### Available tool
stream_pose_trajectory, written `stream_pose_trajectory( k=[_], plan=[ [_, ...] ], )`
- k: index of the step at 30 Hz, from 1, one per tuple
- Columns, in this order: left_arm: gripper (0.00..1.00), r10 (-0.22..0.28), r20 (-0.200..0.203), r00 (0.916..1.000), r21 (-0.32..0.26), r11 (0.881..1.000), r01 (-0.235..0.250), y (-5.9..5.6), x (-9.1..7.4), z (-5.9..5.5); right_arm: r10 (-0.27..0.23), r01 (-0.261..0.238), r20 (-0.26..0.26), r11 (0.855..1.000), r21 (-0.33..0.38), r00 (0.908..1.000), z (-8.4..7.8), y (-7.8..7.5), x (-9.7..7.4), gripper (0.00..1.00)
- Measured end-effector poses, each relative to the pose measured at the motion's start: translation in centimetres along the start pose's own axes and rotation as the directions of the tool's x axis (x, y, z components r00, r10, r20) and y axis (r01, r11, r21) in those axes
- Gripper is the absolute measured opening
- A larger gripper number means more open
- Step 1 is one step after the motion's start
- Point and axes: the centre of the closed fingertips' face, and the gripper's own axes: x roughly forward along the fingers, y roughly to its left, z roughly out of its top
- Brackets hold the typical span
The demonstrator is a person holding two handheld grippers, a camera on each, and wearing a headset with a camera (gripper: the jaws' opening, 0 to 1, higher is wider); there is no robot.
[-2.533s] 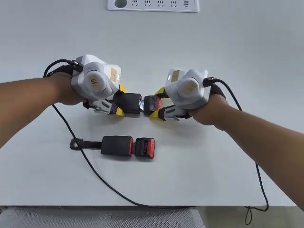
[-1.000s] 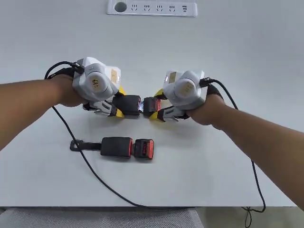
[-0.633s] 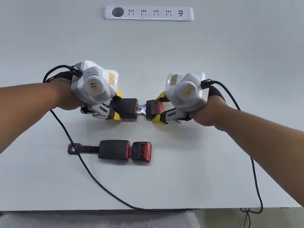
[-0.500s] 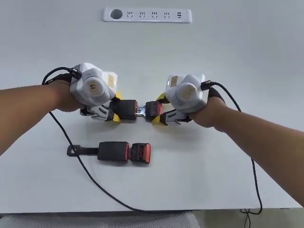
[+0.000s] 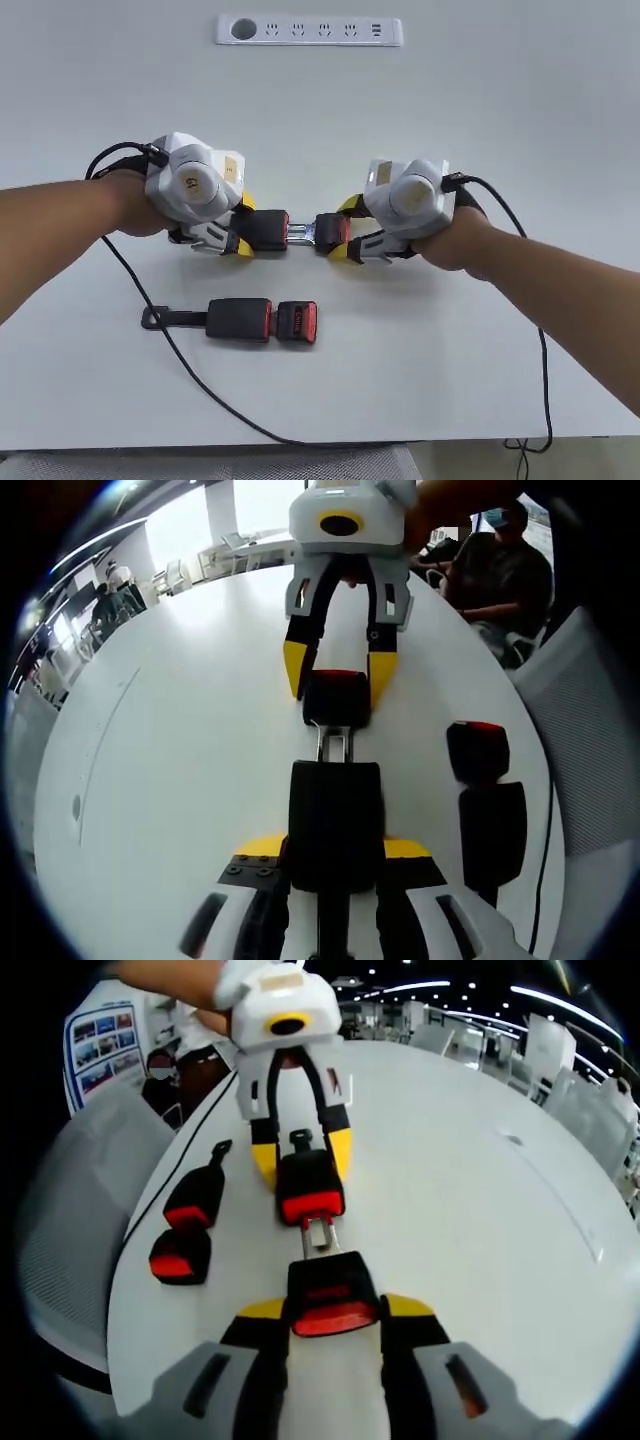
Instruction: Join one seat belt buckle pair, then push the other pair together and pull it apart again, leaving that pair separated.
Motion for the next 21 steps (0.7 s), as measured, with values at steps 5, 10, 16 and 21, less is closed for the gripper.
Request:
stream_pose_trajectory(
  k=[5,10,16,21],
  plan=[
    [0.34,0.0,0.003,1.0,0.0,1.0,0.0,0.1,0.0,0.0,0.0,0.0,0.012,1.0,0.008,0.9999,-0.4,-0.1,-0.4,0.35],
    [0.34,0.0,0.004,1.0,-0.001,1.0,0.0,0.2,-0.1,0.0,0.004,-0.004,0.004,1.0,-0.001,1.0,-0.8,0.0,-1.0,0.35],
    [0.34,0.0,0.005,1.0,-0.003,1.0,0.0,0.3,-0.1,-0.1,0.005,-0.005,-0.005,1.0,0.018,1.0,-2.1,0.0,-2.6,0.35],
    [0.34,-0.001,0.003,1.0,-0.002,1.0,0.001,0.3,-0.1,-0.1,-0.003,0.004,-0.016,1.0,0.022,0.9999,-3.3,-0.4,-3.7,0.35]
  ],
)
